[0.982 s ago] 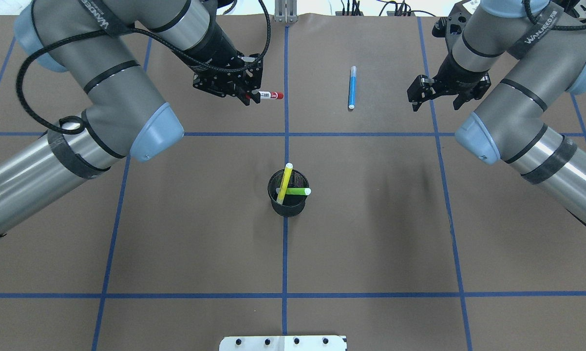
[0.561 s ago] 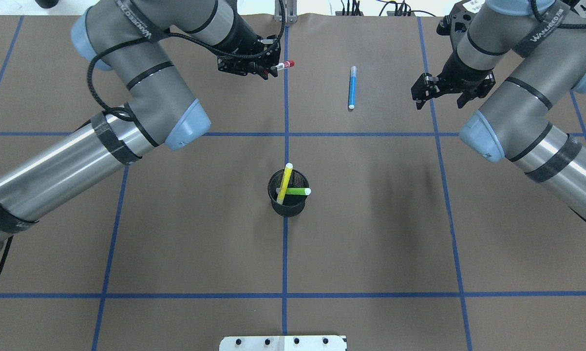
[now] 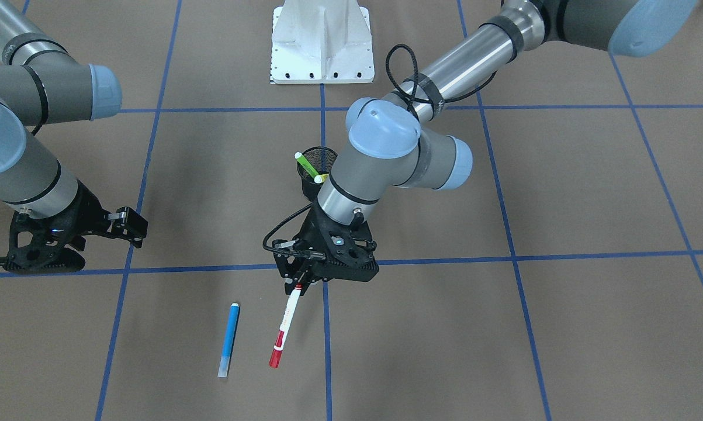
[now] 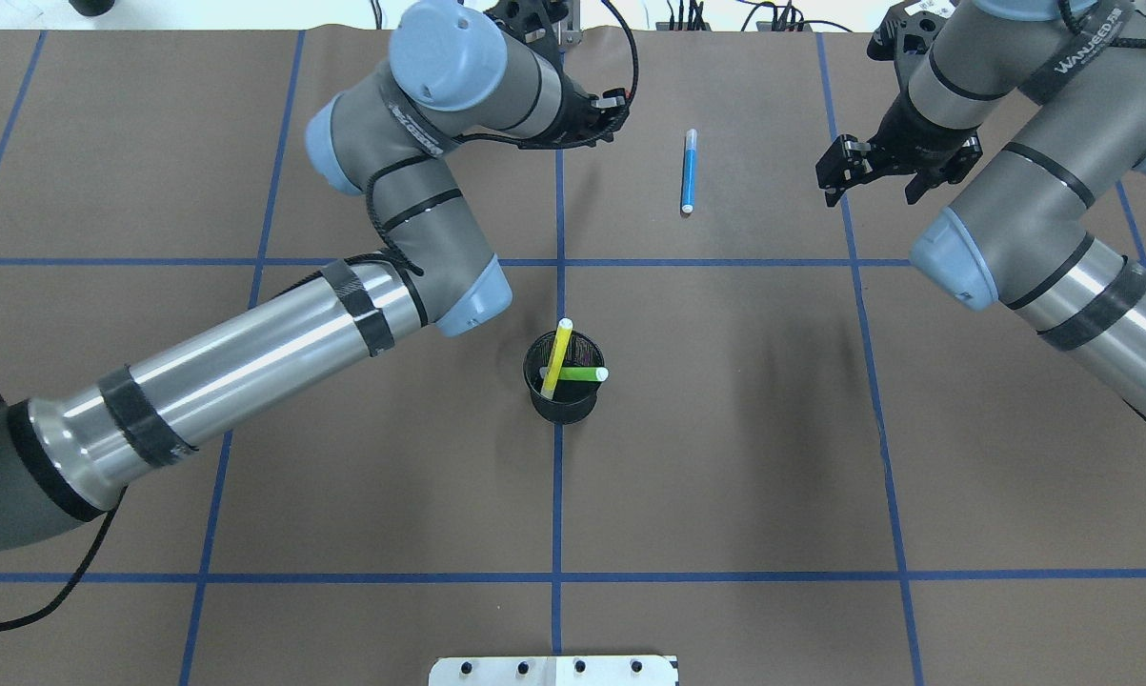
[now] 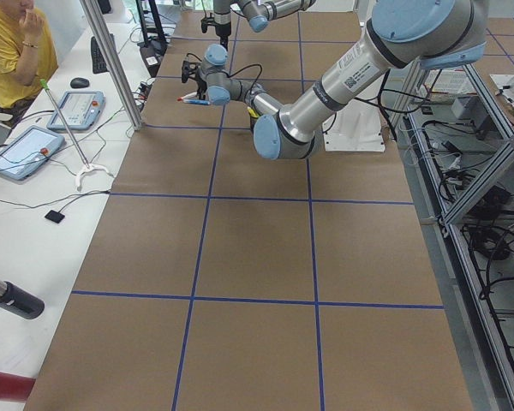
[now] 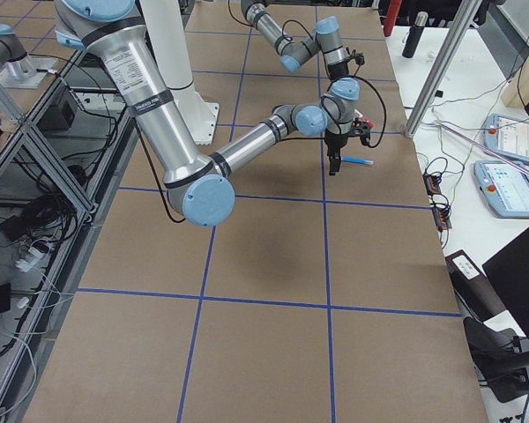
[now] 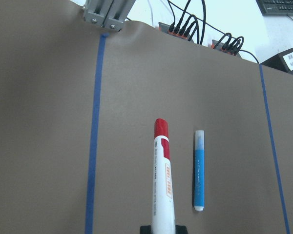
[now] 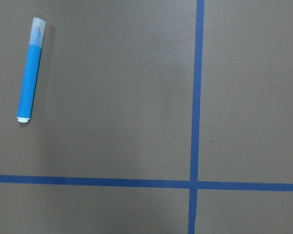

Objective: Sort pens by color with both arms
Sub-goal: 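Lower the red-capped marker beside the blue marker and open the left gripper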

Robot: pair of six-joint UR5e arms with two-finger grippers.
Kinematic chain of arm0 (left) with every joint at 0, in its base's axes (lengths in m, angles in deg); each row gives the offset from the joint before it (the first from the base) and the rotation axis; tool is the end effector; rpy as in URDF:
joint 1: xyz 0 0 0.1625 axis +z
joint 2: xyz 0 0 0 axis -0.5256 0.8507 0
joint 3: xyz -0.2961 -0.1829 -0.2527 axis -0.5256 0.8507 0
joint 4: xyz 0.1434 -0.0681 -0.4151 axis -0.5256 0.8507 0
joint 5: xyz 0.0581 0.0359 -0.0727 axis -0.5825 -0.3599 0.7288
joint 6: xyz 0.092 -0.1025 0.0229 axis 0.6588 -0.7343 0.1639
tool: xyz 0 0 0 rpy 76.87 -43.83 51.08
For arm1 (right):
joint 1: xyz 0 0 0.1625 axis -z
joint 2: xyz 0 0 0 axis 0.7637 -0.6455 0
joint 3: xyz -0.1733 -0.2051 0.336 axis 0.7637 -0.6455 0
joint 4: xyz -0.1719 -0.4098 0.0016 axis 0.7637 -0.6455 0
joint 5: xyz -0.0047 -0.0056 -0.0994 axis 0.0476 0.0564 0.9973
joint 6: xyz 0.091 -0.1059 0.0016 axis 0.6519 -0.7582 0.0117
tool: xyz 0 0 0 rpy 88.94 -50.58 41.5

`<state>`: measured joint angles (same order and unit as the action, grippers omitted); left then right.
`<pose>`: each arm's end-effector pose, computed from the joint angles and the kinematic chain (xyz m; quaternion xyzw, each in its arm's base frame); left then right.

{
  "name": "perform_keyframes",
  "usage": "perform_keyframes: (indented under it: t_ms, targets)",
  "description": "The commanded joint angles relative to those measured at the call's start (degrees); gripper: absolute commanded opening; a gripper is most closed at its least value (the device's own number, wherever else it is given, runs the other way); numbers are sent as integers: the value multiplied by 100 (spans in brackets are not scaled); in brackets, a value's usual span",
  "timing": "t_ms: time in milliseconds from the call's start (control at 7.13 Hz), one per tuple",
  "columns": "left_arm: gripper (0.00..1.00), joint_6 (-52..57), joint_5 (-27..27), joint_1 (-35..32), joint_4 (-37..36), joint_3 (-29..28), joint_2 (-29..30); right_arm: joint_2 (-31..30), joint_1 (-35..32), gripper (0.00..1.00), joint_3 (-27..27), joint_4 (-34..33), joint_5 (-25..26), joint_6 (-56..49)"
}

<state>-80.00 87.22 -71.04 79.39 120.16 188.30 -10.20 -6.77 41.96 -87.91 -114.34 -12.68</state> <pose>0.6427 -0.6642 0.1117 0.1933 0.5768 -0.1287 0.7832 -0.3444 -0.6238 0.3709 0.0230 -0.3700 -0.0036 0.9287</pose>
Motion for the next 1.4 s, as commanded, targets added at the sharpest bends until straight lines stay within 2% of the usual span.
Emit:
perform_keyframes:
  t_ms: [0, 140, 561, 982, 1262]
  targets:
    - [0, -61, -936, 450, 514, -1023, 490, -40, 5, 100, -13, 9, 16, 2]
    - [0, -61, -1167, 539, 778, -1611, 710, -31, 5, 100, -21, 17, 16, 2]
    - [0, -53, -1738, 610, 876, -2116, 940, -31, 5, 100, -39, 17, 25, 20]
    - [0, -53, -1837, 680, 956, -2321, 1063, -31, 5, 100, -39, 26, 33, 28]
    - [34, -35, -1837, 742, 956, -2338, 1099, -31, 5, 100, -39, 26, 34, 28]
